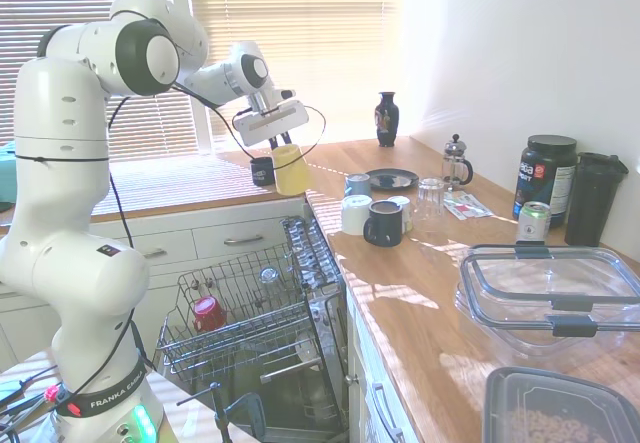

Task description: Take a mug cup out of the rack

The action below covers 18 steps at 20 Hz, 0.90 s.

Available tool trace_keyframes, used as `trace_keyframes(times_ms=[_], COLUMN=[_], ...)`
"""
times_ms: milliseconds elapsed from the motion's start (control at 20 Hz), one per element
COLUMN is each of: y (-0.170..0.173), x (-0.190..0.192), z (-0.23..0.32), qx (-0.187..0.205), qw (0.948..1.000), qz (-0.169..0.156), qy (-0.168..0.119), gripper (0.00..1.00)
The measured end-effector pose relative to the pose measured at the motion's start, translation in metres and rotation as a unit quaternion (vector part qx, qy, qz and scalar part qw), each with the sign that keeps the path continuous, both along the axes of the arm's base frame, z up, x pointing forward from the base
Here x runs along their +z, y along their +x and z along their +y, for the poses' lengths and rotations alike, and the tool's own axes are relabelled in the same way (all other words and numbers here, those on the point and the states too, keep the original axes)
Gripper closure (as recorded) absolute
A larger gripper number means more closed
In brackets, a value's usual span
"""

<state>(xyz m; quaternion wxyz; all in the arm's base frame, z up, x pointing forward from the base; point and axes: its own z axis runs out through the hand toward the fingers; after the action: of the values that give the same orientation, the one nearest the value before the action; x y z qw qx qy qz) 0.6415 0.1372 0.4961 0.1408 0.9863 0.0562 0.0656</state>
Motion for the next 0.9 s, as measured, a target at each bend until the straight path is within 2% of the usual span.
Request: trace_keyframes(times_ms=[200, 500, 900], y=[0.027, 0.073, 0.093], x=[0.007, -0.020, -0.055], z=[0.015, 0.002, -0.019], qx=[-0.010, -0.030, -0.049], qw=[0.9998, 0.9988, 0.9966], qz=[0.011, 0.032, 0.054], qy=[0.016, 0.020, 0.038], gripper=[1.00, 1.00, 1.00])
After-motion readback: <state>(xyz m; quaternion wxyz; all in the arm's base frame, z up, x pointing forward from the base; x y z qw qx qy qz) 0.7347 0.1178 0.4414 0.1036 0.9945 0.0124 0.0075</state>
